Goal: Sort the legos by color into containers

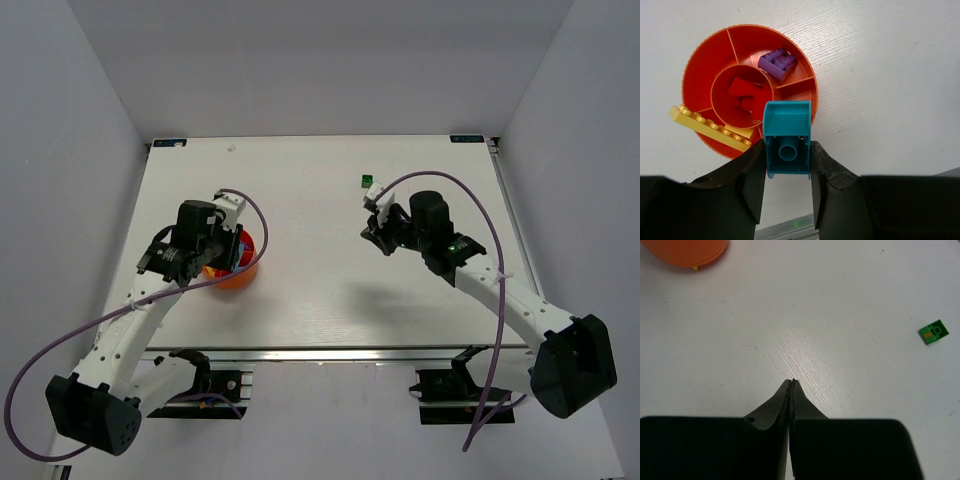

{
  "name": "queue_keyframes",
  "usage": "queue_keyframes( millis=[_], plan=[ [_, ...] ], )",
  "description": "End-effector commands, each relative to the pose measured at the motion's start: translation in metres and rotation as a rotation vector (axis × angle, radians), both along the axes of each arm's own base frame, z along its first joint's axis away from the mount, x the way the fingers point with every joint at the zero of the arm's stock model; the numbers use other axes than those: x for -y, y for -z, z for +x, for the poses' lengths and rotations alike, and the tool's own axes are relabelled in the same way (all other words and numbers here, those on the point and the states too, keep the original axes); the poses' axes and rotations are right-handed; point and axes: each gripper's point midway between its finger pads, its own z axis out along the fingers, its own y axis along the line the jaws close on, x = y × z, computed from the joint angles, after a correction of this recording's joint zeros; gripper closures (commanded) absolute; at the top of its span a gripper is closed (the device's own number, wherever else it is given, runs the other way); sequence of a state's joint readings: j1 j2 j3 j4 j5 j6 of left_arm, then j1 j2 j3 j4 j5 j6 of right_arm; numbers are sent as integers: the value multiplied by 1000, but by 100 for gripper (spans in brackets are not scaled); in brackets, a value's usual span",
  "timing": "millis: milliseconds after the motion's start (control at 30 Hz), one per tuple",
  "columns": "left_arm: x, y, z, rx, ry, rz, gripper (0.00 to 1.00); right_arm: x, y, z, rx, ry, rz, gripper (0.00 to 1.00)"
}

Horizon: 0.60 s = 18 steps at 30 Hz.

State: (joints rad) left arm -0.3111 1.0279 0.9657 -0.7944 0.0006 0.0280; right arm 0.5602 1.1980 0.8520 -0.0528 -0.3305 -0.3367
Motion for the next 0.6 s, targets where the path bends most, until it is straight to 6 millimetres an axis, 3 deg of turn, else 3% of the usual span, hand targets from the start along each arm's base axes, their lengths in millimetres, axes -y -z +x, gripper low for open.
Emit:
queue_keyframes(
  millis=[0, 233, 567],
  plan=[
    [4, -12, 1, 91, 135, 44, 100, -3, -19, 0, 16, -34, 93, 100],
    [15, -8, 10, 99, 284, 86, 100, 14, -23, 5, 7, -6, 125, 100],
    [-2, 9, 22, 79, 239, 220, 100, 24, -26, 7, -11, 1, 157, 100]
  ],
)
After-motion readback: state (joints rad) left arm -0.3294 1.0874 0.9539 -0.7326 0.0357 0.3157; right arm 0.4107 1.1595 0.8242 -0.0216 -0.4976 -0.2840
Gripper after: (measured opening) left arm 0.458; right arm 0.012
